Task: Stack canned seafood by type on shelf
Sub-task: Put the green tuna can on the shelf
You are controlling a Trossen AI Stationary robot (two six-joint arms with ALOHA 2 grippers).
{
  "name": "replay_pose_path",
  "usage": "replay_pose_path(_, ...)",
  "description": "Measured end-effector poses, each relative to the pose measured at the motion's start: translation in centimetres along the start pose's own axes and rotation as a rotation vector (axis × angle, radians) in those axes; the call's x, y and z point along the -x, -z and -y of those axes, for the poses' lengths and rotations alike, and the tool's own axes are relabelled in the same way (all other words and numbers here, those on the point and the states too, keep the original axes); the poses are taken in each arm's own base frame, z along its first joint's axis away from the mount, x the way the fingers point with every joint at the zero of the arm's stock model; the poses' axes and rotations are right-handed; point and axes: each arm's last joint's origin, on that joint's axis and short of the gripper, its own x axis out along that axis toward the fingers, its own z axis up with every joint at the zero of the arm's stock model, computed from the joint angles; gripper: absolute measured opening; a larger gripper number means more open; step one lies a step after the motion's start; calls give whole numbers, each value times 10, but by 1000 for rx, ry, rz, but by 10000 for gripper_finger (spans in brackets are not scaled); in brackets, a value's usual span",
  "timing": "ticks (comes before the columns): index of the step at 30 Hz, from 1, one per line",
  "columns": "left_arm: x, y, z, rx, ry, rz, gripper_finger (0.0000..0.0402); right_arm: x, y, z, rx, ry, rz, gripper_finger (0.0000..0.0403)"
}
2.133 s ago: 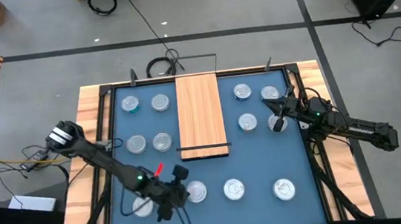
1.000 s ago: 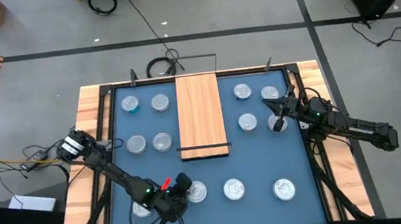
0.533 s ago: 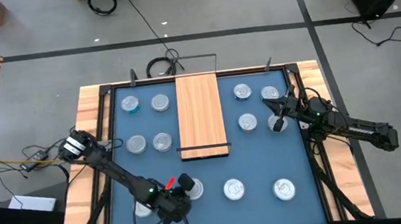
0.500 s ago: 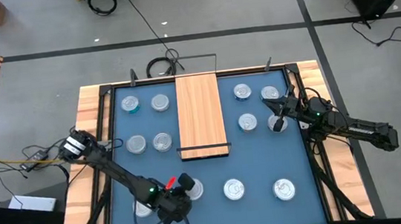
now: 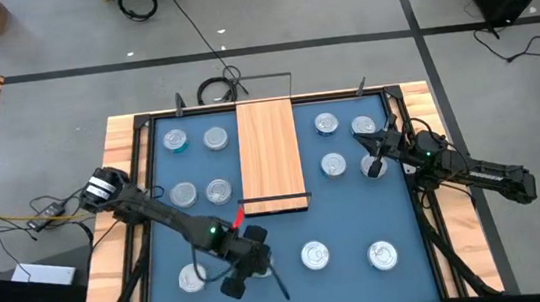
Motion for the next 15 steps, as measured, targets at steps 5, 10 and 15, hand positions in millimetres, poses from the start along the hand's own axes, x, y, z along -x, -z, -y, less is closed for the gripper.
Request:
replay_pose_path(5,3,-9,-13,89,135,82,0,0,0,0,0,0,0,30)
replay_pose_path(10,6,-17,-18,133,206,147,0,0,0,0,0,0,0,32)
replay_pose_path(15,26,-18,-17,124,121,189,0,0,0,0,0,0,0,28)
